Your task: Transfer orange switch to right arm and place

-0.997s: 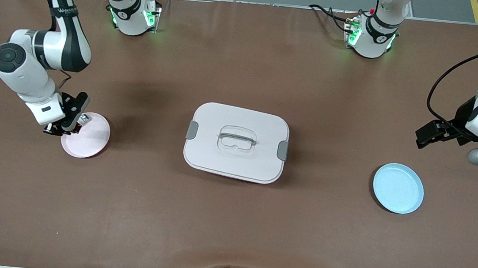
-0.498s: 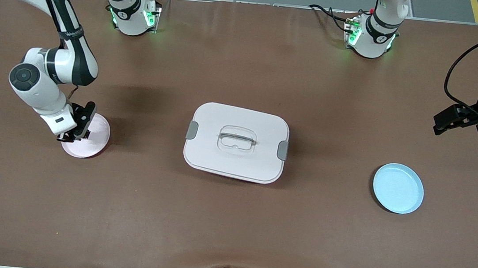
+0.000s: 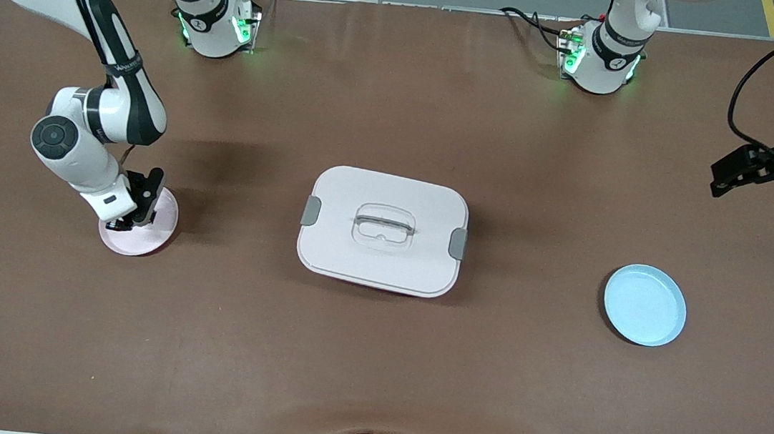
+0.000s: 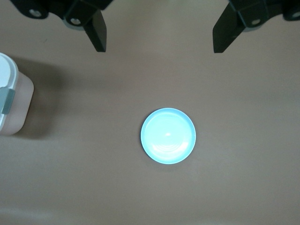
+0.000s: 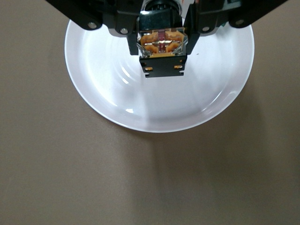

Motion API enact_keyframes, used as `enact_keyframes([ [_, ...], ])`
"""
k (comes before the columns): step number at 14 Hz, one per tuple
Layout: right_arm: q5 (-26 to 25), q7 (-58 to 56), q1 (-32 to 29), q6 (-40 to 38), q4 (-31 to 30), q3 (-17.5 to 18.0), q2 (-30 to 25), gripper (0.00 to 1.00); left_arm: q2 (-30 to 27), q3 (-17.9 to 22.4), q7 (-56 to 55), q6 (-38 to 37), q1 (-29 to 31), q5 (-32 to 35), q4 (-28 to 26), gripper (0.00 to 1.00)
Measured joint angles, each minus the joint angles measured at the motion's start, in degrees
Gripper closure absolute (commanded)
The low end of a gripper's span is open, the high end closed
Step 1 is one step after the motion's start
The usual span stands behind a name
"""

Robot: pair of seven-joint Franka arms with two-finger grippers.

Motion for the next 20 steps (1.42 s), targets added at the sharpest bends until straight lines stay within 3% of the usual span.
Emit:
enact_keyframes([
  [10, -0.07, -0.84, -0.8, 3.76, 0.09, -0.14, 2.68, 0.95, -1.9, 0.41, 0.15, -1.19, -0.61, -0.11, -1.84, 0.0],
  [15, -0.1, -0.88, -0.87, 4.62, 0.12, -0.13, 3.6, 0.81, -1.9, 0.4, 0.15, -2.86, -0.87, -0.19, -1.86, 0.0],
  [16, -0.11, -0.88, -0.87, 4.79, 0.17, -0.13, 3.62, 0.76, -1.9, 0.39, 0.15, -2.88, -0.91, -0.2, -1.86, 0.0],
  [17, -0.11, -0.88, -0.87, 4.81, 0.2, -0.13, 3.62, 0.62, -1.91, 0.4, 0.15, -2.88, -0.9, -0.21, -1.85, 0.0],
  [20, -0.11, -0.88, -0.87, 5.04, 0.21, -0.13, 3.67, 0.0, -2.02, 0.4, 0.15, -2.88, -0.87, -0.22, -1.78, 0.0],
])
